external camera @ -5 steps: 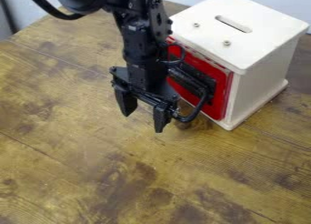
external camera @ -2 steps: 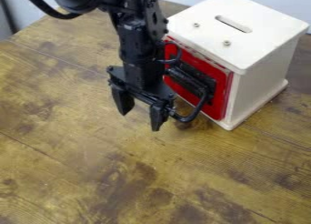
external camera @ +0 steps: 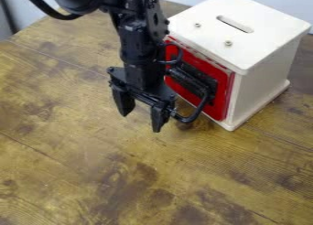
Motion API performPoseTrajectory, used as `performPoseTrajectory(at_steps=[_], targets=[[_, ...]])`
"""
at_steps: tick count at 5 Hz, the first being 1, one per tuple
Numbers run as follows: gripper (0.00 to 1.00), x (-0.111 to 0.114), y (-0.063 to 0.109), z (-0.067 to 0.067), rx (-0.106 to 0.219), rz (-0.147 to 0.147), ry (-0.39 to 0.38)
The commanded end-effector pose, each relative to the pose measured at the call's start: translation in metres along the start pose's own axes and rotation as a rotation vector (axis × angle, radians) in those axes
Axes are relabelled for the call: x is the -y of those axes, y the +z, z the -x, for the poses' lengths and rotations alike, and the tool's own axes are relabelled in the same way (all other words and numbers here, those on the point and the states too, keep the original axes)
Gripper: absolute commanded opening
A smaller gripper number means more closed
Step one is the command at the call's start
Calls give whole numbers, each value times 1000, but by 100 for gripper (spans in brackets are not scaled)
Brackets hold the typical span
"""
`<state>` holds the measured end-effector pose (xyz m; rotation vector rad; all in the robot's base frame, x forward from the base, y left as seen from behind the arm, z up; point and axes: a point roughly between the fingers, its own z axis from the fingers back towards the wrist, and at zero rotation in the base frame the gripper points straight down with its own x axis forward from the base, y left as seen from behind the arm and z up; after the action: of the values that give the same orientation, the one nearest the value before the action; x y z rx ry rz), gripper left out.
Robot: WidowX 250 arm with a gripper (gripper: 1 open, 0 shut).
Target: Close the drawer
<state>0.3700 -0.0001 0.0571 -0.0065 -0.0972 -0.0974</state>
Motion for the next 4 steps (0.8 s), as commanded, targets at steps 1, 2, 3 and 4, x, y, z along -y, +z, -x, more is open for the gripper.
performPoseTrajectory(at_steps=[1, 2, 3, 4], targets=[[100, 2, 20, -8, 60, -8, -5], [100, 4, 21, -8, 62, -11, -8], [100, 6, 22, -8, 64, -9, -12], [100, 8, 23, -8, 67, -9, -15]])
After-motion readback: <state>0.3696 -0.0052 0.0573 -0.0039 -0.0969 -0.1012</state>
